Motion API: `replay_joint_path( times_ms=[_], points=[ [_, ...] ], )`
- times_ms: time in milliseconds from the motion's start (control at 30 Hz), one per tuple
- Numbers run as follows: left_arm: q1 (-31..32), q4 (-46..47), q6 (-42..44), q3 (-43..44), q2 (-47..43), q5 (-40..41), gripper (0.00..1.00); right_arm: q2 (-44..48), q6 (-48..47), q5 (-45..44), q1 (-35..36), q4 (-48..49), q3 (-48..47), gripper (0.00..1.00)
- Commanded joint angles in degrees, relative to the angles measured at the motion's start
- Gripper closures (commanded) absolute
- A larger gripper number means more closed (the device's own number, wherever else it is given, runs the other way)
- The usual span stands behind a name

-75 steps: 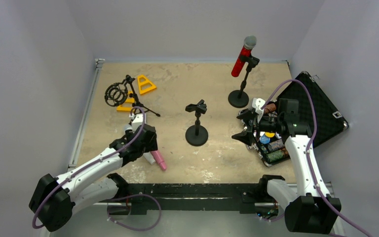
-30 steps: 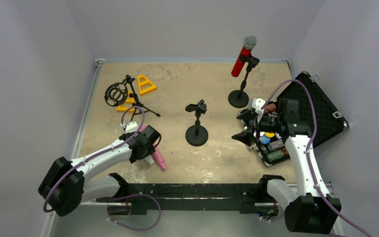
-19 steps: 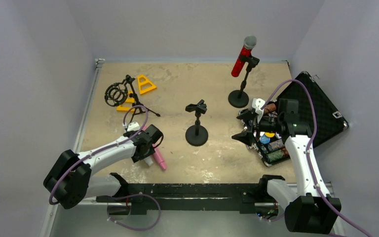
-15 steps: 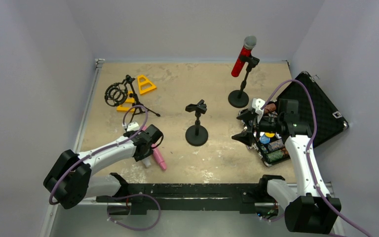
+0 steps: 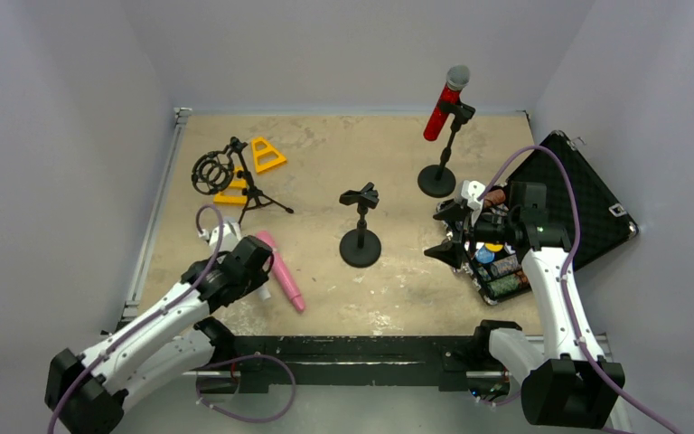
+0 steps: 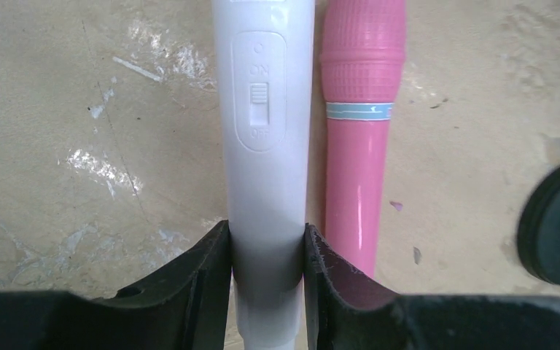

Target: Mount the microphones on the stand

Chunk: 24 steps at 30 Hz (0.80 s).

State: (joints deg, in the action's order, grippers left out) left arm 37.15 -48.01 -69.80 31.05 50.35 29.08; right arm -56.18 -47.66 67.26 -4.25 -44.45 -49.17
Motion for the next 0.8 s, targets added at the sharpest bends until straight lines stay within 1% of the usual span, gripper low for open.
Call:
replay_joint_path(
  times_ms=[0, 167, 333, 467, 567, 767],
  points=[
    [-0.3, -3.4, 6.7, 2.5, -10.7, -1.4, 1.00, 1.0, -1.0, 2.1, -0.3, -0.6, -2.1, 0.01],
    [-0.2, -1.3, 17.2, 3.5, -22.7, -9.5, 1.00, 1.1, -1.1, 2.3, -0.3, -0.7, -2.1, 0.01],
    [-0.2, 5.6, 26.9, 3.5, -31.3, -20.7, 1.00, 1.3, -1.2, 2.5, -0.3, -0.8, -2.1, 0.01],
    [-0.2, 11.7, 34.9, 3.7, -32.8, -29.5, 1.00, 1.3, -1.2, 2.6, -0.3, -0.9, -2.1, 0.01],
    [-0.2, 17.6, 38.9, 3.0, -32.4, -37.7, 1.00, 1.5, -1.4, 2.8, -0.3, -1.1, -2.1, 0.01],
    [-0.2, 28.0, 43.3, 2.5, -30.4, -46.4, 1.00, 1.8, -1.7, 2.8, -0.3, -1.4, -2.1, 0.01]
  ],
)
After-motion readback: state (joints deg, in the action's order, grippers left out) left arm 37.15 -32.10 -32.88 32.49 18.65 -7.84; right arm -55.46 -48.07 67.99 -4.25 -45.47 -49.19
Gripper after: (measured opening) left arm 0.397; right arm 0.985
